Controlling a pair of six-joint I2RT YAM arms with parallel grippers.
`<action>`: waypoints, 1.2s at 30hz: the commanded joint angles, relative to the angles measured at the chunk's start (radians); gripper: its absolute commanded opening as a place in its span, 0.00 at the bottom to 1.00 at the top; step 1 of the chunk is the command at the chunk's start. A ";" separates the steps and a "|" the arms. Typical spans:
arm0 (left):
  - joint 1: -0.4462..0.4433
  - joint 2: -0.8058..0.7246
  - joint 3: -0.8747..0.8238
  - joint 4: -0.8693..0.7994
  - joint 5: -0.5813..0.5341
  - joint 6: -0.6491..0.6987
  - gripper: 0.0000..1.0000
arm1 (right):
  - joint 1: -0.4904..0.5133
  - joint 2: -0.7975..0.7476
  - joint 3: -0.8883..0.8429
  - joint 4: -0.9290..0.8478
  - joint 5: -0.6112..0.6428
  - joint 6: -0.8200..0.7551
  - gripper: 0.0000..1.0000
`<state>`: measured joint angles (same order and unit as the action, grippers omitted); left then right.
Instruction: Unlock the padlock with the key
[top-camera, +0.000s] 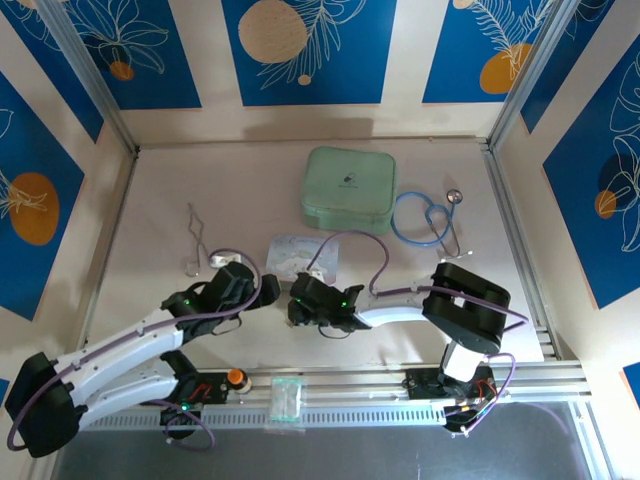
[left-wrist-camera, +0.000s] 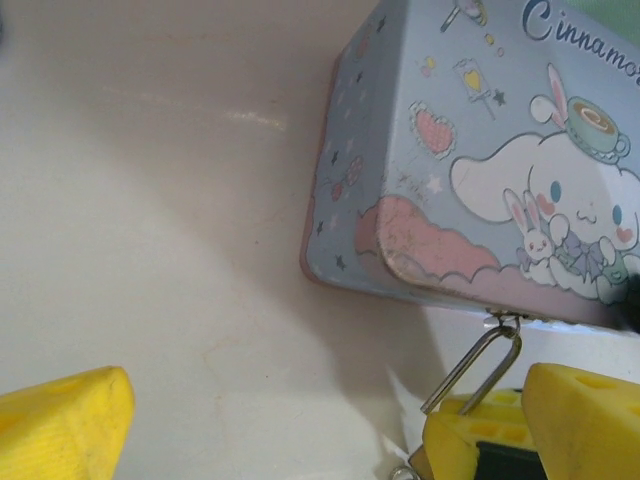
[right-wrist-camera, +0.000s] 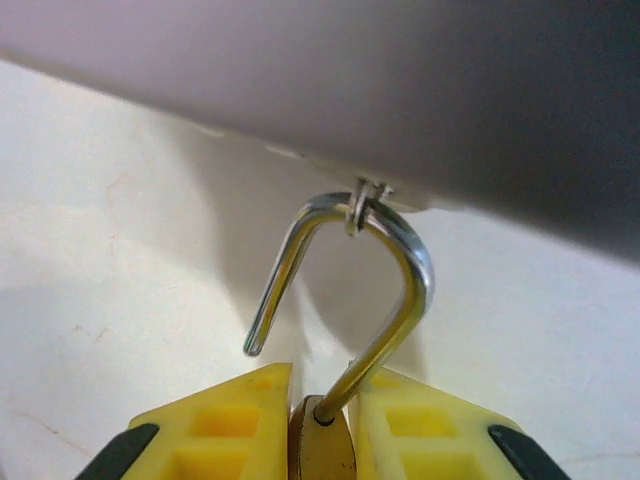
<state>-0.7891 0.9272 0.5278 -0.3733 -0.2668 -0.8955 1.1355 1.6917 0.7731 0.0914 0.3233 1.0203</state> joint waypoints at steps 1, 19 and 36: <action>0.008 0.035 0.101 0.007 -0.048 0.189 0.99 | -0.012 0.018 -0.091 -0.074 -0.096 0.089 0.17; -0.057 0.363 0.363 0.001 0.090 0.922 0.99 | -0.143 -0.142 -0.393 0.160 -0.185 0.116 0.12; -0.182 0.639 0.409 -0.139 -0.101 1.043 0.80 | -0.192 -0.129 -0.531 0.294 -0.182 0.242 0.11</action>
<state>-0.9569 1.5101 0.9424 -0.4145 -0.3183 0.1215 0.9737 1.5028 0.3321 0.6666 0.1486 1.0649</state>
